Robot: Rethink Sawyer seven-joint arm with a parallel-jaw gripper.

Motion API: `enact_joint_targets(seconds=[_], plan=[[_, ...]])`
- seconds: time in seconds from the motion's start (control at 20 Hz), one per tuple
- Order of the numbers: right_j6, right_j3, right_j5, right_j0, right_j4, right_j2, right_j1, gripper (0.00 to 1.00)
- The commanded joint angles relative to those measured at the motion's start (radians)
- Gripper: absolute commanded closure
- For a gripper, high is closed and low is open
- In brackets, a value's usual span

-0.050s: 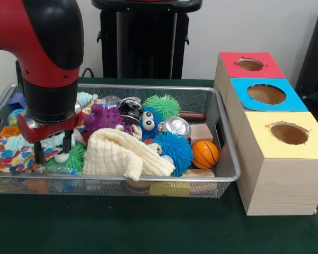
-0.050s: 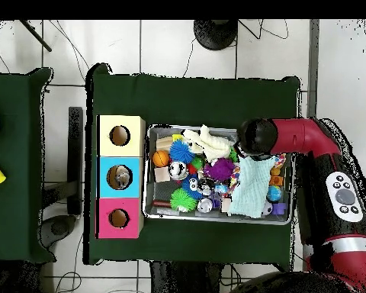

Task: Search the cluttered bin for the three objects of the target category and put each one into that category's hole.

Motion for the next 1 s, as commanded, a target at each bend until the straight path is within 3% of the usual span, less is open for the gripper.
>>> enact_joint_targets(seconds=[0.05, 1.0], plan=[[-0.148, 0.083, -0.031, 0.001, -0.033, 0.007, 0.043, 0.0], [-0.18, 0.142, -0.274, -0.057, -0.03, 0.113, 0.067, 0.0]])
